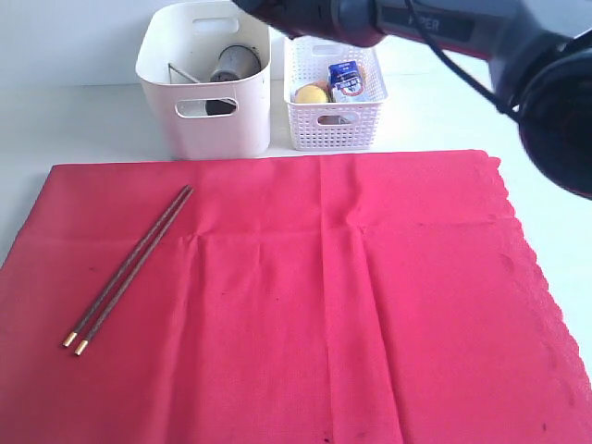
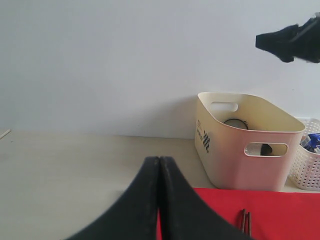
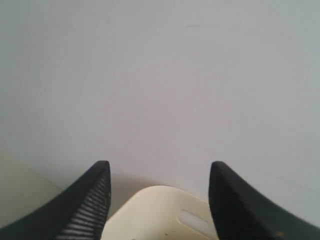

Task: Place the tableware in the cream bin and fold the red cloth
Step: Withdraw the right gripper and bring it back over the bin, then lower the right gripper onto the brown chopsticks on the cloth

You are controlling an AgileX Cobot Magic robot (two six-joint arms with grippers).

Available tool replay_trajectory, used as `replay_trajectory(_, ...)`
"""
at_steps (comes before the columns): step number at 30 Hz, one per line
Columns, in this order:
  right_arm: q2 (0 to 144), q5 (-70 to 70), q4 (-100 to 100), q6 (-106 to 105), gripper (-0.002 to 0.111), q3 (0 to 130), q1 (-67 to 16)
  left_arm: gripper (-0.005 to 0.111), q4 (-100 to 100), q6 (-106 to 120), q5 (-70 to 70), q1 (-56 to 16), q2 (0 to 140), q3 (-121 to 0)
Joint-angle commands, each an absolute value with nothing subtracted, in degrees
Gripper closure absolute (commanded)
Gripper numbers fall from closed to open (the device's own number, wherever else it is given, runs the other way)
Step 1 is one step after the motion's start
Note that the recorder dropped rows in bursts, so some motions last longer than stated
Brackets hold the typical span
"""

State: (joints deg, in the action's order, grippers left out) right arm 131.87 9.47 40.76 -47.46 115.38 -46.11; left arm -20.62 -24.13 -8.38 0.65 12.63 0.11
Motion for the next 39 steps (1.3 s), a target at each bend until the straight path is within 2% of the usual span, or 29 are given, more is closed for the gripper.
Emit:
replay_trajectory(1,126.8,-2.1,40.5,-46.3,0.052,115.2,-46.0,0.106,-20.6,-24.3,-8.3,0.8,12.4,0.0)
replay_trajectory(14,118.0,-38.4,36.6,-55.6,0.052,115.2,-46.0,0.106,-20.6,-24.3,-8.3,0.8,12.4,0.0)
replay_trajectory(24,121.5,-62.0,34.0,-71.4,0.052,115.2,-48.8,0.106,-20.6,-24.3,-8.3,0.8,12.4,0.0)
replay_trajectory(28,125.2,-64.1,30.7,-74.7,0.052,115.2,-51.6,0.106,-20.6,-24.3,-8.3,0.8,12.4,0.0)
replay_trajectory(39,135.2,-53.4,23.8,-76.9,0.051,115.2,-55.7,0.106,-20.6,-24.3,-8.3,0.8,12.4,0.0)
